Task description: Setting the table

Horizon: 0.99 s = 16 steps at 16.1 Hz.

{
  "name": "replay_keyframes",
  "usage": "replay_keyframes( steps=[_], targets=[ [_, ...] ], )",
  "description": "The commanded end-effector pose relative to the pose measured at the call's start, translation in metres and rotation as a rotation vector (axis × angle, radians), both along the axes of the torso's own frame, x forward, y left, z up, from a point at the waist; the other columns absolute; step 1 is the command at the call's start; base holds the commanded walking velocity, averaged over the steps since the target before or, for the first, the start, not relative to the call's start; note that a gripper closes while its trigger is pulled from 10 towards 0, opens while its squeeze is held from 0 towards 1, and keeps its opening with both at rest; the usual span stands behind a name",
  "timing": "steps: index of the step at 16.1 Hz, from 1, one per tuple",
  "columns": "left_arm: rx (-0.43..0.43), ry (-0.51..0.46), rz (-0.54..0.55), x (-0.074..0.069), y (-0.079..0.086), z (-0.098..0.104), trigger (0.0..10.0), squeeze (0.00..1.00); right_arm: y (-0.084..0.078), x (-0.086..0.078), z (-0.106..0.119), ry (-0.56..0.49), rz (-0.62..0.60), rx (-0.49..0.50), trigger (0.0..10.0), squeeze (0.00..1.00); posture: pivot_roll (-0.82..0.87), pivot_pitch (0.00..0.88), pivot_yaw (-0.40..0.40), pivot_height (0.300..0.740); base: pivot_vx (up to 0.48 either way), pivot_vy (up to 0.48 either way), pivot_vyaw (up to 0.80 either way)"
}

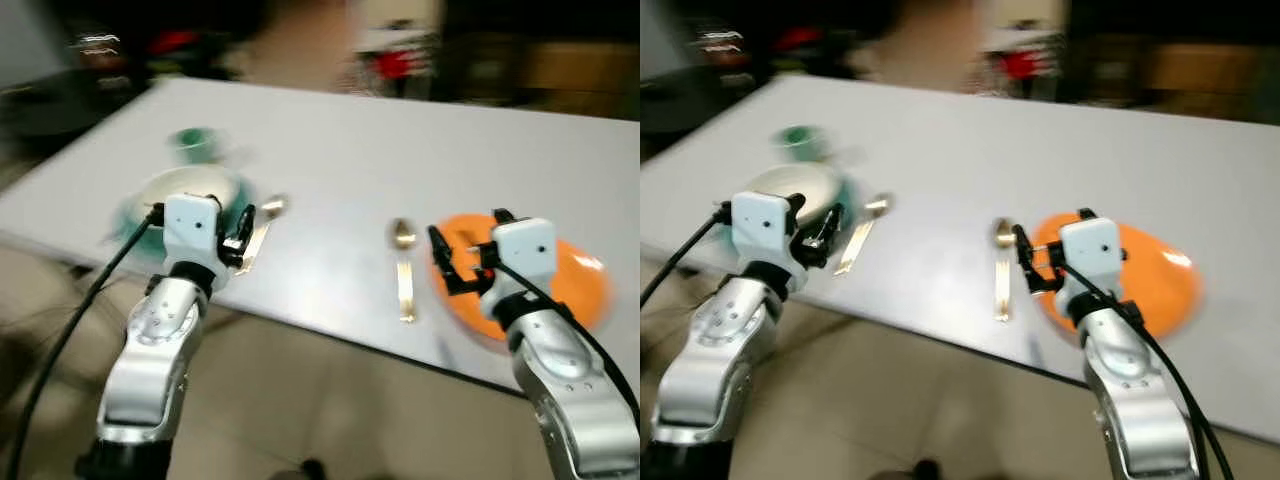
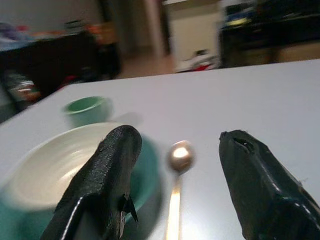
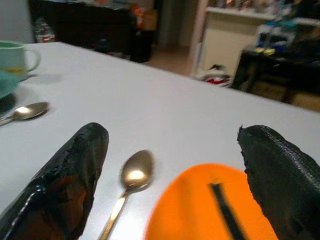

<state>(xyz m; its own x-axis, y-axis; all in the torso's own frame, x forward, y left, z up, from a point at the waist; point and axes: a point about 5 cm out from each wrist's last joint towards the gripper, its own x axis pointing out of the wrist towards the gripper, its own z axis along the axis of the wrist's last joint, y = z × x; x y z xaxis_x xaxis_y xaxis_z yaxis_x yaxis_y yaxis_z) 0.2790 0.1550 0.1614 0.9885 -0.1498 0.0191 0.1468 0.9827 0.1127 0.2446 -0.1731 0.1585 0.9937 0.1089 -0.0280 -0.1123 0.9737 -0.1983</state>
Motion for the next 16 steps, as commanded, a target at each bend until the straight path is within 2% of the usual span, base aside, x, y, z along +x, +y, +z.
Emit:
replay_keyframes(
  steps=[1, 3, 6, 8, 10, 13, 16],
  targets=[
    [0.008, 0.015, -0.009, 0.0003, -0.0013, -0.0007, 10.0, 0.0, 0.0003, -0.002, -0.002, 0.02, -0.012, 0.029, 10.0, 0.89, 0.01, 0.0, 0.093, 0.74, 0.0, 0.0, 0.8],
    [-0.004, 0.005, -0.029, 0.0009, -0.007, 0.002, 10.0, 0.0, -0.0001, -0.0025, -0.0021, 0.03, -0.011, 0.044, 10.0, 0.9, 0.02, 0.0, 0.087, 0.74, 0.0, 0.0, 0.8],
    [0.025, 0.017, -0.019, 0.0028, -0.0025, 0.0039, 10.0, 0.0, 0.0052, -0.0008, -0.0013, 0.035, 0.034, 0.057, 10.0, 0.9, 0.02, 0.0, 0.087, 0.74, 0.0, 0.0, 0.8],
    [0.016, 0.035, -0.027, 0.0024, -0.0037, -0.0028, 10.0, 0.0, -0.0015, -0.0035, -0.0032, 0.038, -0.01, 0.055, 10.0, 0.9, 0.01, 0.0, 0.088, 0.74, 0.0, 0.0, 0.8],
    [0.002, 0.029, -0.029, 0.0032, -0.0074, 0.0005, 10.0, 0.0, -0.0035, -0.002, -0.0009, 0.036, -0.031, 0.085, 10.0, 0.89, 0.03, 0.0, 0.073, 0.74, 0.0, 0.0, 0.8],
    [0.003, 0.027, -0.021, 0.0015, -0.0052, 0.0036, 10.0, 0.0, 0.0003, 0.0031, -0.0021, 0.044, -0.012, 0.118, 10.0, 0.86, 0.04, 0.0, 0.075, 0.74, 0.0, 0.221, 0.0],
    [0.007, 0.042, -0.027, 0.0002, -0.0042, -0.0013, 10.0, 0.0, -0.0032, -0.0036, -0.0026, 0.041, -0.048, 0.129, 10.0, 0.86, 0.02, 0.0, 0.092, 0.74, 0.0, 0.34, 0.0]
  ],
)
